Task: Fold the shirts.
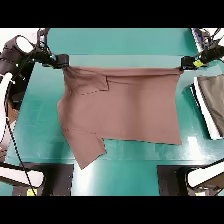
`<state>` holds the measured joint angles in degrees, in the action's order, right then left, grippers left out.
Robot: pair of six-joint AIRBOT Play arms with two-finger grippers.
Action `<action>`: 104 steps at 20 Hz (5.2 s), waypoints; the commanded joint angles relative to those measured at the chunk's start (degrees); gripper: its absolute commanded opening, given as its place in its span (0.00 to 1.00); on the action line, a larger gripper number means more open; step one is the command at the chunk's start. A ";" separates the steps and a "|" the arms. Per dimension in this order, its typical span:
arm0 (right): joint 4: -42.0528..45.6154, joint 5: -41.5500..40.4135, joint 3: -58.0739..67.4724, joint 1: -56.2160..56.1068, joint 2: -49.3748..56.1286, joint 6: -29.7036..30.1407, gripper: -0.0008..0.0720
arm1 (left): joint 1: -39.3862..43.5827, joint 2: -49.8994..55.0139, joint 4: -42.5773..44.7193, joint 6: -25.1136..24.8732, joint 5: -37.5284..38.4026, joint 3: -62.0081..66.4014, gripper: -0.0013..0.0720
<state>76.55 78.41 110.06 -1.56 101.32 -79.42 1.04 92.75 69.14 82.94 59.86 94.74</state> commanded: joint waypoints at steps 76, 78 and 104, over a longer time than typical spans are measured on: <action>6.29 13.31 -69.68 6.75 -50.05 0.00 0.03 | -5.07 -60.52 -1.46 7.80 27.39 -62.75 0.05; 5.62 12.22 -69.66 6.62 -53.66 -0.02 0.03 | -5.07 -60.74 -3.41 8.22 28.96 -59.47 0.05; -15.61 3.32 -30.82 7.93 -9.62 4.07 0.54 | -5.07 -11.28 -5.57 2.10 4.57 -22.03 0.77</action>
<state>63.75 78.08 79.72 3.38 91.35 -77.89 -4.01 81.36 63.70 84.79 58.81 70.37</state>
